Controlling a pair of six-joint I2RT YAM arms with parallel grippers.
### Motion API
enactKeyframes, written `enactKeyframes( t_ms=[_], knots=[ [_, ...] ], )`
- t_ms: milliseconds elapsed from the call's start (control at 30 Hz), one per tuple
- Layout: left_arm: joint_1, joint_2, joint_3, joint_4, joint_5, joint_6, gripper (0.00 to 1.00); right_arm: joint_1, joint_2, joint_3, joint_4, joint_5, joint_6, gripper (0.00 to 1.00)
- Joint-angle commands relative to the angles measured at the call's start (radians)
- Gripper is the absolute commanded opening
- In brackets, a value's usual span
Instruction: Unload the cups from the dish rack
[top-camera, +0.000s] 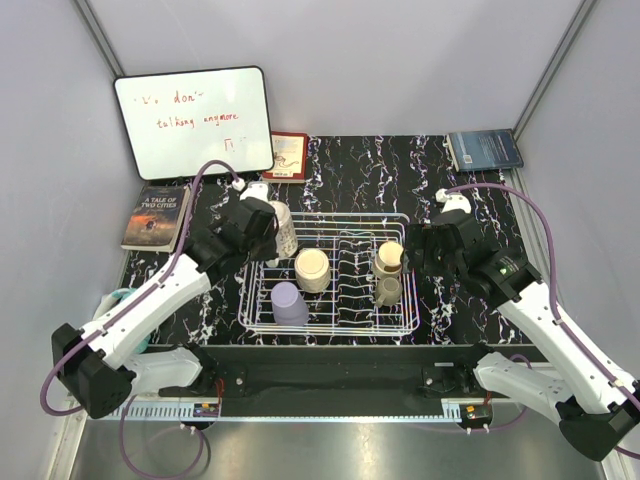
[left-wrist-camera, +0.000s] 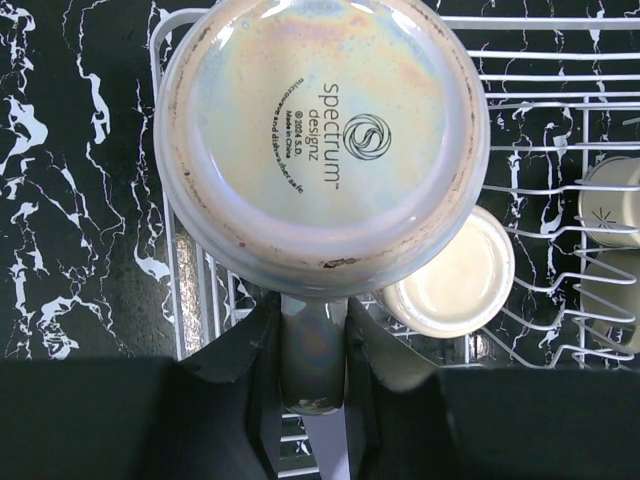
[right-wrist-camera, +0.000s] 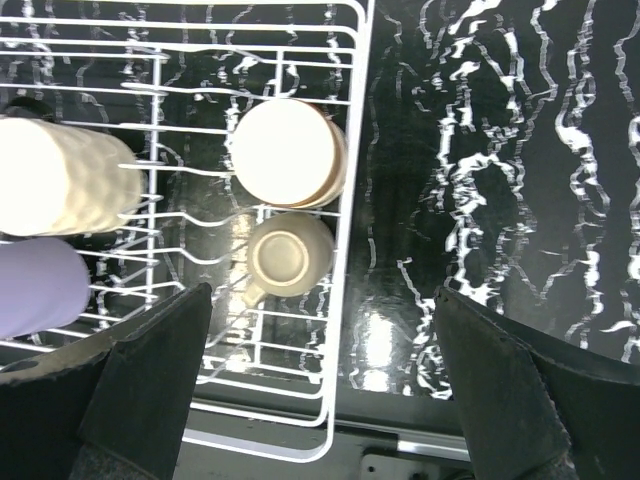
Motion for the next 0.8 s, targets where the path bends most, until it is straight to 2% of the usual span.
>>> enactKeyframes(
  t_ms=[0,200,333,400,533,633,733,767],
  knots=[
    [0.005,-0.062,0.122,0.115,0.024,-0.004,0.00,0.002,0.008,0.010,0.068,-0.074,0.042,1.00],
    [0.008,-0.125,0.151,0.246,0.165,-0.066,0.00,0.002,0.031,0.030,0.140,-0.144,0.122,1.00],
    [0.015,-0.174,0.098,0.390,0.300,-0.132,0.00,0.003,0.022,0.021,0.206,-0.155,0.150,1.00],
    [0.020,-0.206,0.032,0.456,0.354,-0.184,0.00,0.002,-0.006,-0.011,0.279,-0.195,0.171,1.00],
    [0.037,-0.269,-0.123,0.719,0.524,-0.290,0.00,0.002,-0.048,-0.043,0.405,-0.363,0.200,1.00],
    [0.040,-0.295,-0.227,0.890,0.581,-0.370,0.00,0.002,-0.061,-0.057,0.498,-0.425,0.229,0.99],
    [0.045,-0.303,-0.294,1.006,0.620,-0.423,0.00,0.002,-0.104,-0.085,0.623,-0.500,0.286,0.90],
    [0.045,-0.298,-0.306,1.030,0.630,-0.434,0.00,0.002,-0.113,-0.104,0.660,-0.513,0.318,0.83]
  ],
)
